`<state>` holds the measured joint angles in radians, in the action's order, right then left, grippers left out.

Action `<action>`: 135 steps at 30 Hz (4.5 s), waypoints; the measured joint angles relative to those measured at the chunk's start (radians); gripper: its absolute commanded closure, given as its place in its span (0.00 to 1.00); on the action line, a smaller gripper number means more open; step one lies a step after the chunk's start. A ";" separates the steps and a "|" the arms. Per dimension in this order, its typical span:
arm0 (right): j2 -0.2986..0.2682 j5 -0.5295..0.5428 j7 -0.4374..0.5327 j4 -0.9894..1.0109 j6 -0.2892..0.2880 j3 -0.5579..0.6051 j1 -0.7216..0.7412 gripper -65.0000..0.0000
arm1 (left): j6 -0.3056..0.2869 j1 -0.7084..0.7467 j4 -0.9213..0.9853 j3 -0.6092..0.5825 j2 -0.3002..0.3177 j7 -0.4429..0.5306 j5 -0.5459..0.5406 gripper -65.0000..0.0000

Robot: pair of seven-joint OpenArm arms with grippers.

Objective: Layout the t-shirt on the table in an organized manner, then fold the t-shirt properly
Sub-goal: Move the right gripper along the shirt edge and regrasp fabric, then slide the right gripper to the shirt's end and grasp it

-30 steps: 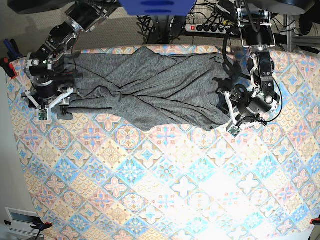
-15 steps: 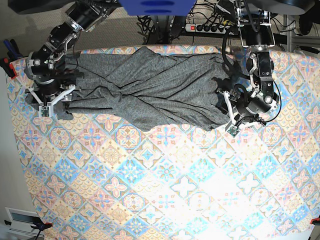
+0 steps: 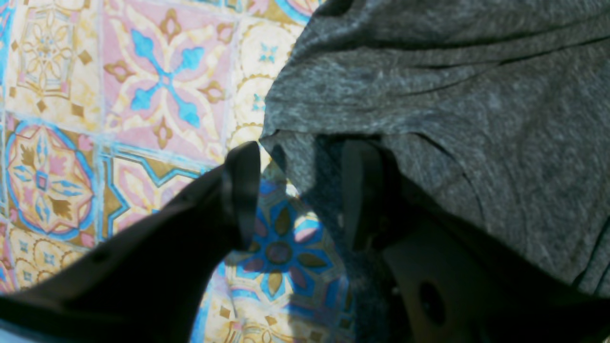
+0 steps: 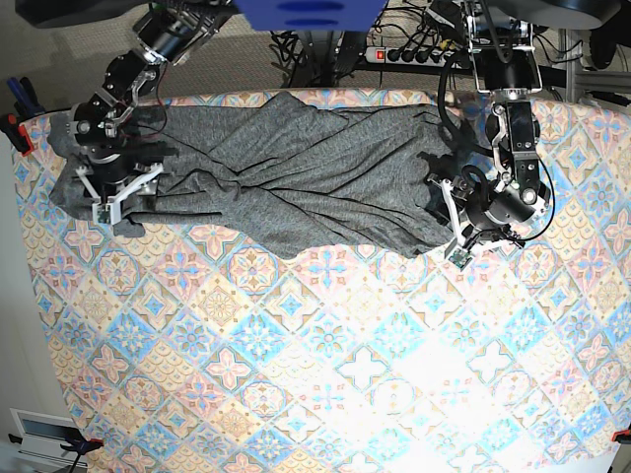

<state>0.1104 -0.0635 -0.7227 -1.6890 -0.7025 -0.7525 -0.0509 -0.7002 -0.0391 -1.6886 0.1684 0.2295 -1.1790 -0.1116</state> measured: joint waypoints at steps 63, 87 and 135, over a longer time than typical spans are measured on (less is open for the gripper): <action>0.001 -0.008 -0.071 -0.111 0.003 -0.172 -0.054 0.50 | 0.000 0.006 -0.217 0.010 -0.072 -0.093 -0.014 0.57; 0.000 -0.001 -0.071 -0.261 0.000 -0.174 -0.104 0.50 | 0.000 0.077 -0.215 0.001 -0.078 -0.093 -0.003 0.57; -0.259 0.094 -0.267 0.264 0.006 -0.411 0.104 0.38 | 0.000 0.130 -0.169 0.001 -0.078 -0.085 -0.003 0.57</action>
<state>-0.1490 0.0307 -0.9901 -1.4250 -0.6960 -1.1633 0.0528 -0.7002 0.0910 -1.8576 0.1692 0.1516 -1.2644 -0.1150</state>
